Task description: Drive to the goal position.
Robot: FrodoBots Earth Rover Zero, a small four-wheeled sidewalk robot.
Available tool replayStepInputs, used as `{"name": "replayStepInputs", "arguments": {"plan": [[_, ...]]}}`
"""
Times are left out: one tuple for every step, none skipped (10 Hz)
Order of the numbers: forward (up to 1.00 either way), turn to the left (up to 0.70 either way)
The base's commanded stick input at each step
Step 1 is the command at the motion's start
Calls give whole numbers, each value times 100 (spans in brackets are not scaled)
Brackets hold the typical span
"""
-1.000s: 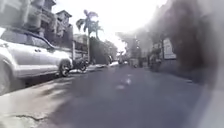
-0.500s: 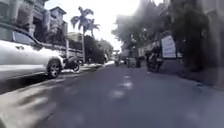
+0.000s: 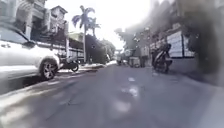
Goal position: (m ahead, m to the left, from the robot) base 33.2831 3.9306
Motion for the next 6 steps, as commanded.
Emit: {"name": "replayStepInputs", "arguments": {"plan": [[100, -2], [100, -2], [100, -8], [100, -30], [100, -38], [100, -23]]}}
